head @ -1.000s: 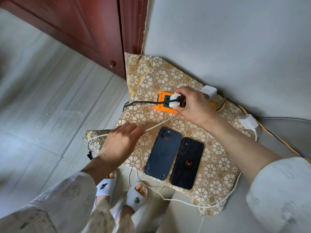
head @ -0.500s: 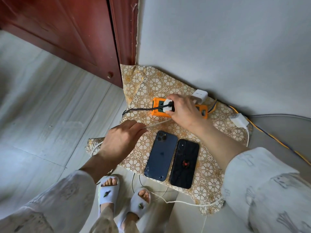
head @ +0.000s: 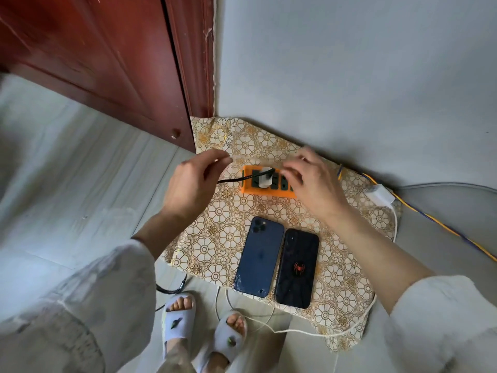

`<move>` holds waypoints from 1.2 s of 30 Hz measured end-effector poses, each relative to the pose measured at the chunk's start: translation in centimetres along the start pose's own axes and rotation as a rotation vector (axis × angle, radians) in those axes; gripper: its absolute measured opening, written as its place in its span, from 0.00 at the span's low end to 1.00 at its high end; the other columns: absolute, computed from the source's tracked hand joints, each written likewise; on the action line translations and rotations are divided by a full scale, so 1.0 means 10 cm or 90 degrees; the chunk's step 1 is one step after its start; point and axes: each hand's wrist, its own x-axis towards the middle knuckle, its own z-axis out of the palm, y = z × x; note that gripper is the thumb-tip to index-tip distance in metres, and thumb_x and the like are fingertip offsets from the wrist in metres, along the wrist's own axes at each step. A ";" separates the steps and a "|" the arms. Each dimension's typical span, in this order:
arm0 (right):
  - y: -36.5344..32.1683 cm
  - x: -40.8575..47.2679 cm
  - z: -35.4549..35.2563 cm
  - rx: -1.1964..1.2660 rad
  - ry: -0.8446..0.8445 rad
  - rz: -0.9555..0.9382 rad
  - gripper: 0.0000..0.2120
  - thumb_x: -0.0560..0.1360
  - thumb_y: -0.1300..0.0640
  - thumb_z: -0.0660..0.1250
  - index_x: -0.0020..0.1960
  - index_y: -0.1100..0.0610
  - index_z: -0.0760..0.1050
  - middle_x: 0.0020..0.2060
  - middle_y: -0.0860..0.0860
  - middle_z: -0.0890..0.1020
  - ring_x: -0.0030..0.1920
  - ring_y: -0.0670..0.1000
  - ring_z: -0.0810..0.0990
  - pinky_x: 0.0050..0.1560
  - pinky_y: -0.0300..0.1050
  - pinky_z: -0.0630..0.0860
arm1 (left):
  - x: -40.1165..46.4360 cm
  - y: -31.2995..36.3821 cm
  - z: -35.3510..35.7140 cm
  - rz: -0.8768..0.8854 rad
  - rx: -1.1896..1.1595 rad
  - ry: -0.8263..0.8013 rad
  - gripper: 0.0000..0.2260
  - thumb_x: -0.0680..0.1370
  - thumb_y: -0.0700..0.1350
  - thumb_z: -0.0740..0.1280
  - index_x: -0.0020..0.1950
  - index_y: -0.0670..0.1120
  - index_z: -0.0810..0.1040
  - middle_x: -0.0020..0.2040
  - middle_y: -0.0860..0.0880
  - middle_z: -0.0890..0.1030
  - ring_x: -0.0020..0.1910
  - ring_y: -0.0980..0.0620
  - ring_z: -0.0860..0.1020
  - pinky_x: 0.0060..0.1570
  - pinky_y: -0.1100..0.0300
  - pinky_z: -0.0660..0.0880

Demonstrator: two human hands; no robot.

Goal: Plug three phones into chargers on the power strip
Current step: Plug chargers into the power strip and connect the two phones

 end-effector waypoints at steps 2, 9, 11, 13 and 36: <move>-0.04 0.13 -0.01 0.017 0.050 0.005 0.08 0.76 0.61 0.64 0.50 0.65 0.77 0.47 0.60 0.78 0.40 0.52 0.77 0.43 0.44 0.75 | 0.07 0.00 -0.02 0.006 -0.039 0.009 0.09 0.77 0.50 0.63 0.49 0.47 0.78 0.35 0.53 0.79 0.31 0.61 0.73 0.30 0.70 0.67; -0.28 0.41 0.12 0.088 0.010 0.134 0.11 0.76 0.56 0.63 0.53 0.61 0.78 0.52 0.57 0.80 0.50 0.55 0.79 0.51 0.44 0.74 | 0.03 -0.47 -0.06 -0.182 0.122 -0.088 0.08 0.77 0.42 0.64 0.55 0.44 0.75 0.40 0.47 0.78 0.38 0.49 0.75 0.41 0.58 0.72; -0.37 0.50 0.16 0.115 -0.040 0.186 0.13 0.77 0.55 0.62 0.59 0.57 0.76 0.59 0.56 0.78 0.54 0.55 0.79 0.53 0.42 0.72 | -0.12 -0.69 -0.16 -0.234 0.179 -0.095 0.11 0.76 0.40 0.64 0.58 0.42 0.74 0.52 0.41 0.78 0.49 0.43 0.76 0.50 0.52 0.74; -0.47 0.50 0.20 0.135 -0.060 0.203 0.18 0.78 0.54 0.60 0.66 0.57 0.70 0.64 0.56 0.75 0.58 0.56 0.77 0.60 0.48 0.72 | -0.28 -0.85 -0.26 -0.280 0.193 -0.053 0.14 0.75 0.38 0.65 0.61 0.41 0.71 0.56 0.39 0.76 0.55 0.40 0.74 0.55 0.47 0.73; -1.12 -0.06 0.28 0.078 -0.024 -0.016 0.10 0.72 0.56 0.69 0.51 0.57 0.82 0.46 0.54 0.82 0.52 0.57 0.76 0.65 0.59 0.63 | -0.88 -0.89 -0.46 -0.216 0.083 -0.125 0.06 0.77 0.41 0.64 0.46 0.42 0.79 0.42 0.45 0.83 0.41 0.45 0.79 0.40 0.63 0.67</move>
